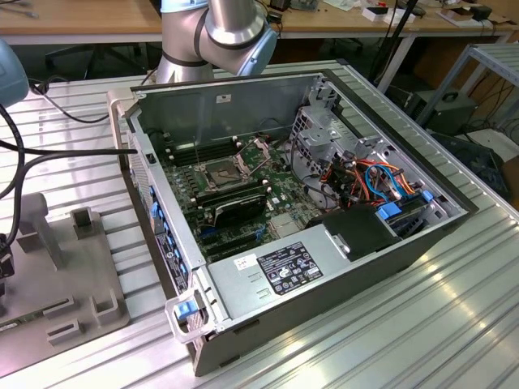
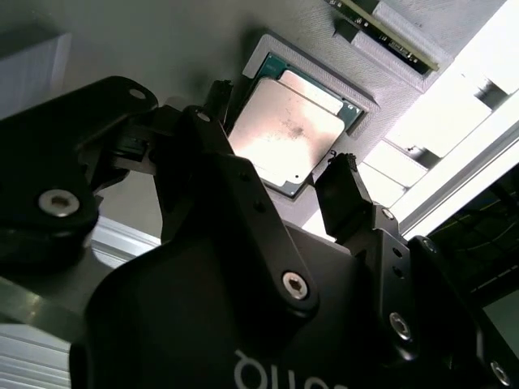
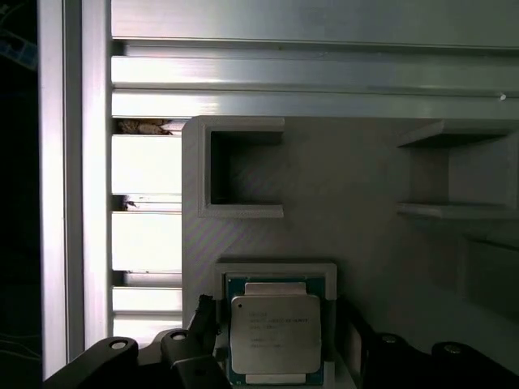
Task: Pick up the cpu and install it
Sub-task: 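Pick up the cpu and move it towards the insertion slot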
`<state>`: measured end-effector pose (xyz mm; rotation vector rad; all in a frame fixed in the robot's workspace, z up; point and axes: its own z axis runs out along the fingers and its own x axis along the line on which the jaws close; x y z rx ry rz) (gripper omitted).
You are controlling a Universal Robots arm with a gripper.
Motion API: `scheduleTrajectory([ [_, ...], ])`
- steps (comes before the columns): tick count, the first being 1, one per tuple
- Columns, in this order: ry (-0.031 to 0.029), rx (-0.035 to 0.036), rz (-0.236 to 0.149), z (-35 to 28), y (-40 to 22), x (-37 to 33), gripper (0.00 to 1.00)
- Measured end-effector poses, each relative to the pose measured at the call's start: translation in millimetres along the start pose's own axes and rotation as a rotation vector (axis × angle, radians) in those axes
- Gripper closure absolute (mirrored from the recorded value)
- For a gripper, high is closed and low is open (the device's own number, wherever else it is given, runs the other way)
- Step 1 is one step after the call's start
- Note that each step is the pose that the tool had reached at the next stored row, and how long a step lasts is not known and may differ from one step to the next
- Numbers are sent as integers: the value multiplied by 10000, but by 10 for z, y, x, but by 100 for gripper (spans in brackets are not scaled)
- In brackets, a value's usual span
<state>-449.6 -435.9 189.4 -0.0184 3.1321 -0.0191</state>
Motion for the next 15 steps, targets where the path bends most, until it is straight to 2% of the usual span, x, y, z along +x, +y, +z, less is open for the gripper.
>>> scheduleTrajectory([
  [4,-1,0,0,-1,0,0,32],
  [5,1,1,-1,-2,0,0,45],
  [15,1,0,0,-5,0,0,45],
])
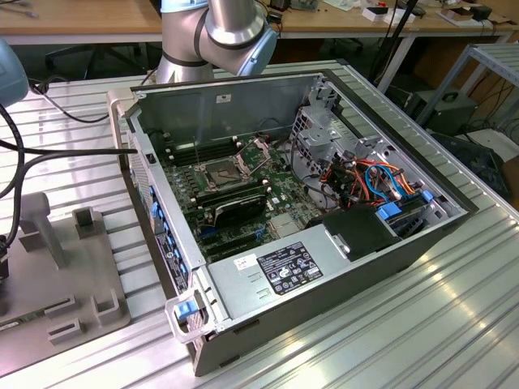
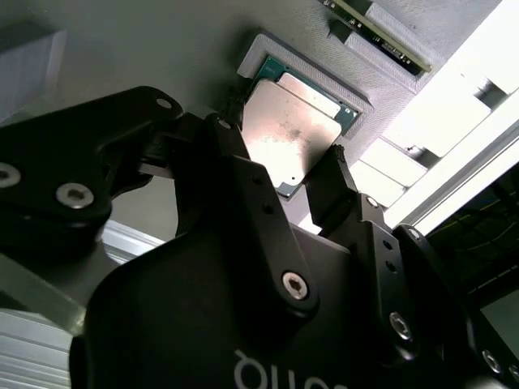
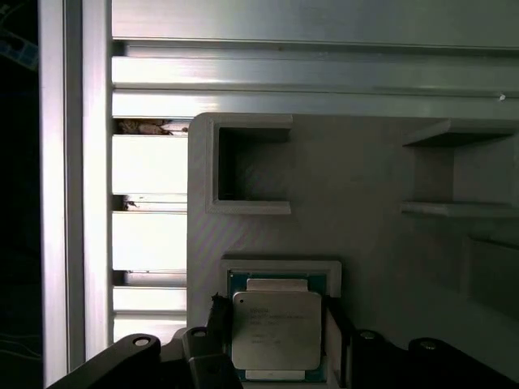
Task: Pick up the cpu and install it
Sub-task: 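Pick up the cpu and move it towards the insertion slot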
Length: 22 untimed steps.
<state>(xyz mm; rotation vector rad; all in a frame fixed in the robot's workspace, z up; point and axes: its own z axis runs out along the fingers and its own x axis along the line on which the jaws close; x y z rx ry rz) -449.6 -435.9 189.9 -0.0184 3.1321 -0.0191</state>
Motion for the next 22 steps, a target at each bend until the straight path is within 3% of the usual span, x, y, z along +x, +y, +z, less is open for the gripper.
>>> scheduleTrajectory([
  [7,-1,0,0,-2,0,-6,45],
  [14,-1,0,0,-57,-1,-6,45],
  [22,-1,0,0,-194,-3,-7,45],
])
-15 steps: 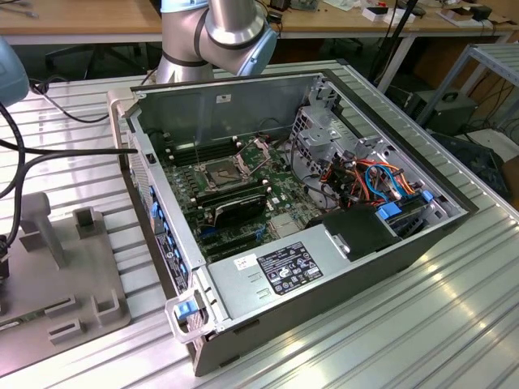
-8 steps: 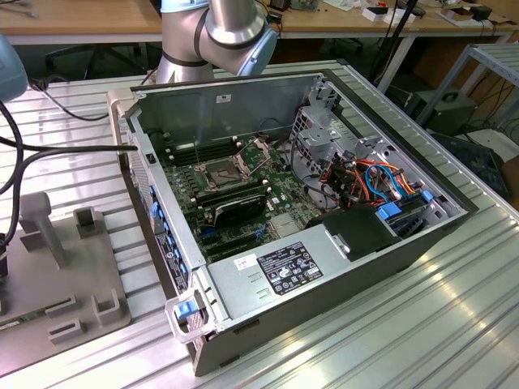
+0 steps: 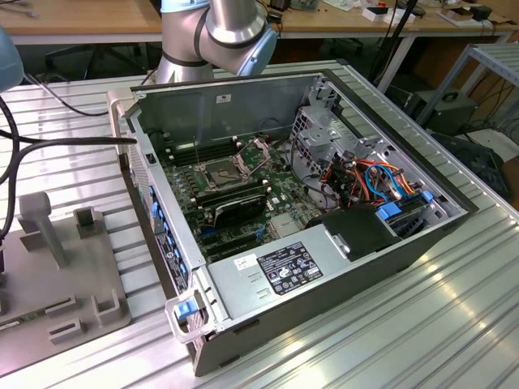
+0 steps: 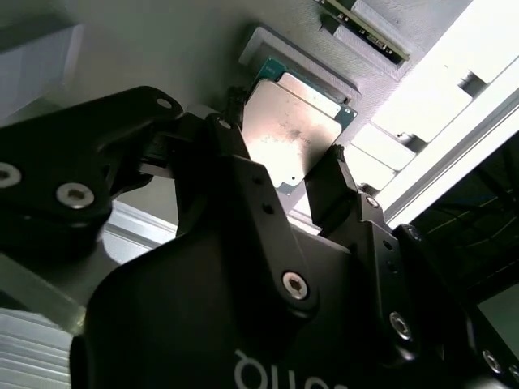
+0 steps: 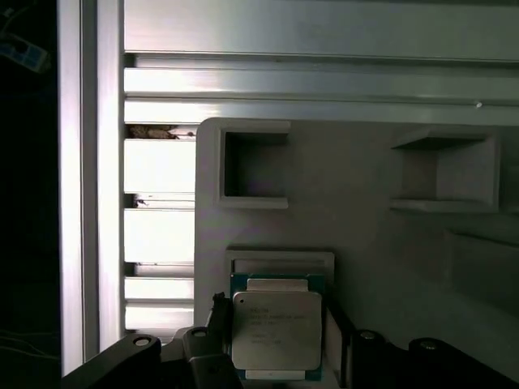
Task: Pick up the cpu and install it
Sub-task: 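Pick up the cpu and move it towards the insertion slot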
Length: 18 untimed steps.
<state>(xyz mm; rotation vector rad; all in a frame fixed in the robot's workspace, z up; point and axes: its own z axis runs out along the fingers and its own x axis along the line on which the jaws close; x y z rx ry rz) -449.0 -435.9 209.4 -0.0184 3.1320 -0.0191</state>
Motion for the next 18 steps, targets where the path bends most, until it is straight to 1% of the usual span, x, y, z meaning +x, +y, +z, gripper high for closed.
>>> scheduleTrajectory([
  [2,-1,0,0,-42,0,-1,45],
  [4,0,0,1,-115,-1,-1,45],
  [8,0,0,1,-210,-2,-2,45],
  [12,0,0,0,-338,-4,-3,45],
  [16,-1,0,0,-506,-6,-5,45],
  [17,0,2,0,-575,-7,-6,45],
  [18,0,5,0,-618,-8,-6,45],
])
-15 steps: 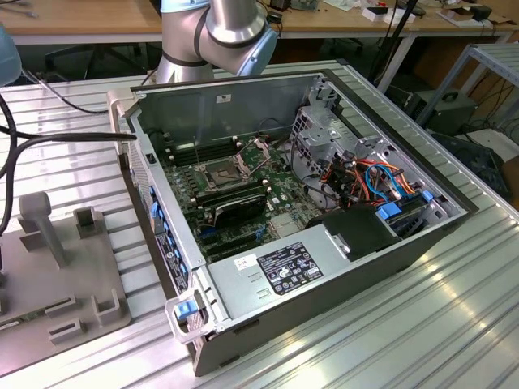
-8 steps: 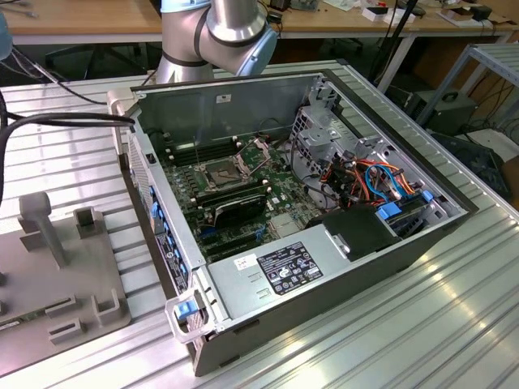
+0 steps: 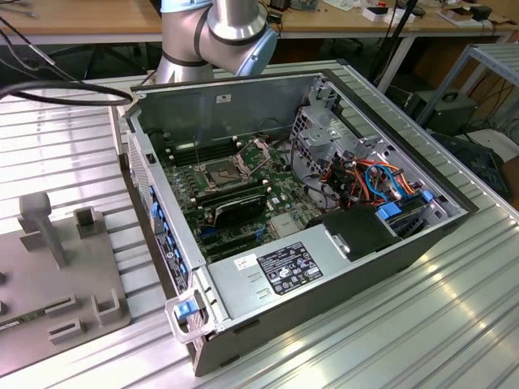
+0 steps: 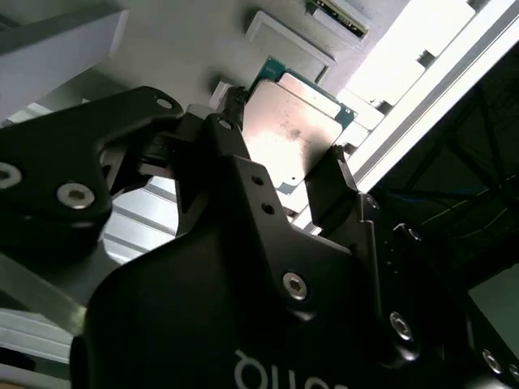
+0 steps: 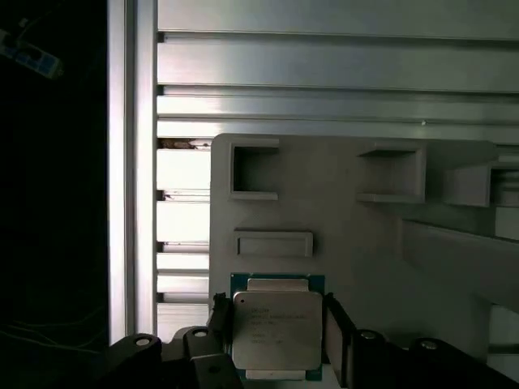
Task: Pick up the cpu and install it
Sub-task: 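Pick up the cpu and move it towards the insertion slot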
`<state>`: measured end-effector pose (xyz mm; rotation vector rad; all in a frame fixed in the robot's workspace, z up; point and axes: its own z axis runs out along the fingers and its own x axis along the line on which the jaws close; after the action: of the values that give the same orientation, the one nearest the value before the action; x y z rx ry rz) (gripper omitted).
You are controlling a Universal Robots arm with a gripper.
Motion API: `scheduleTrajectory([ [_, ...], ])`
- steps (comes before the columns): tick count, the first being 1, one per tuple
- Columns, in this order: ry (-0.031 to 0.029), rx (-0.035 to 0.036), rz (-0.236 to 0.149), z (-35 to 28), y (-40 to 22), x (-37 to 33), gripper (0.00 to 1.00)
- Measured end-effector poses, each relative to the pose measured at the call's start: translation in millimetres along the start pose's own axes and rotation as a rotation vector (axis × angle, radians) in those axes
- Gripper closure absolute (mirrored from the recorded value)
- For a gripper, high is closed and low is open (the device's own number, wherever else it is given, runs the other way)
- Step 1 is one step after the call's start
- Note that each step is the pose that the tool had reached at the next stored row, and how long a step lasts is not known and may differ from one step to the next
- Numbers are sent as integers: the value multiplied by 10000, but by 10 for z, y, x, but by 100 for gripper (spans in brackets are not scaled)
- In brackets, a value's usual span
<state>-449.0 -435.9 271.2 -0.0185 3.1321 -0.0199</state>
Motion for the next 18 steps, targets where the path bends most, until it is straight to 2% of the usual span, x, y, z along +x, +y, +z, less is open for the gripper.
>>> scheduleTrajectory([
  [4,-1,5,-1,-112,-2,-2,45],
  [6,0,7,1,-150,-2,-1,45],
  [18,0,12,0,-165,-2,-2,45],
])
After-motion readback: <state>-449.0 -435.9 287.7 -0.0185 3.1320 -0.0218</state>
